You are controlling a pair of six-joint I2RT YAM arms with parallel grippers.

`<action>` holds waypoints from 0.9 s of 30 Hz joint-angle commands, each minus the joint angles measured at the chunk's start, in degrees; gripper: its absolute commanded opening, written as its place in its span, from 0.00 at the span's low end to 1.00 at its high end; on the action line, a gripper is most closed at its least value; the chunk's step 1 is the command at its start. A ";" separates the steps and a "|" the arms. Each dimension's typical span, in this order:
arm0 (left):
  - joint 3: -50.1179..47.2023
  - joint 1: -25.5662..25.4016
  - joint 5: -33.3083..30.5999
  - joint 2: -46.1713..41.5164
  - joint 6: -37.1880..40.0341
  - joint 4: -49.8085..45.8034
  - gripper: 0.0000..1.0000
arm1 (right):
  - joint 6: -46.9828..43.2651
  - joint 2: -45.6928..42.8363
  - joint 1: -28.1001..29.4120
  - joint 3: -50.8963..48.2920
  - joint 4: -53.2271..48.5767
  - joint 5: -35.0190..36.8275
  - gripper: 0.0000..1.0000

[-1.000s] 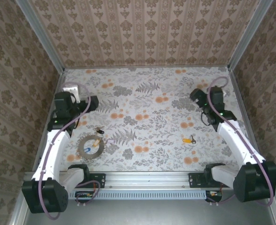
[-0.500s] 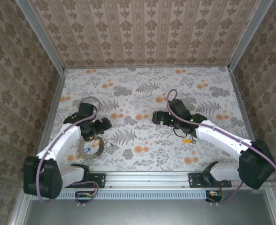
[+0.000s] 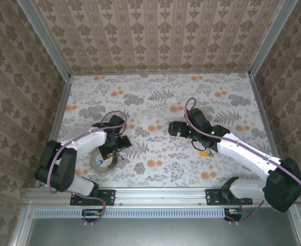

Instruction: Put the keys on the keyring

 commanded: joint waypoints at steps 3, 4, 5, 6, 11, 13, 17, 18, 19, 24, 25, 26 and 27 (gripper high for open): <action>7.96 -9.39 4.84 11.82 -3.38 6.97 1.00 | -0.51 -3.07 -1.11 1.73 -5.19 6.29 1.00; 10.49 -11.33 5.39 14.07 -3.70 7.92 1.00 | 0.35 -3.75 -1.98 1.72 -6.02 7.15 1.00; 12.60 -12.95 5.99 16.19 -3.97 8.78 1.00 | 1.22 -4.38 -3.04 1.63 -6.77 7.33 1.00; 15.52 -14.58 6.91 18.76 -4.08 9.27 1.00 | 2.29 -5.30 -4.82 1.18 -7.28 6.61 1.00; 30.15 -20.25 9.77 28.01 -1.13 6.71 1.00 | 6.23 -9.39 -16.97 -3.75 -7.36 -5.63 1.00; 33.53 -20.99 10.35 28.61 -0.10 6.04 1.00 | 5.93 -10.54 -20.20 -4.96 -8.68 -8.16 1.00; 34.70 -19.95 7.78 24.56 2.38 3.96 1.00 | 1.90 -11.02 -21.07 -4.78 -12.98 -9.68 0.96; 34.62 -19.44 6.71 22.55 3.86 3.04 1.00 | 1.20 -10.43 -21.05 -4.35 -14.40 -10.18 0.93; 34.24 -18.73 5.92 20.56 5.60 2.12 1.00 | 0.69 -9.50 -21.10 -3.84 -15.84 -11.12 0.88; 28.74 -15.69 1.74 8.52 14.14 0.55 1.00 | 2.79 -4.56 -20.95 -3.49 -22.00 -20.34 0.64; 26.57 -15.09 0.96 5.94 15.77 0.73 1.00 | 3.20 -4.24 -20.43 -4.20 -22.12 -22.19 0.61; 24.75 -14.59 0.61 3.76 17.60 0.84 1.00 | 3.26 -4.06 -19.60 -4.56 -22.07 -24.06 0.57; 22.57 -14.02 0.52 1.29 19.46 0.99 1.00 | 2.98 -3.96 -17.90 -4.64 -21.60 -25.83 0.53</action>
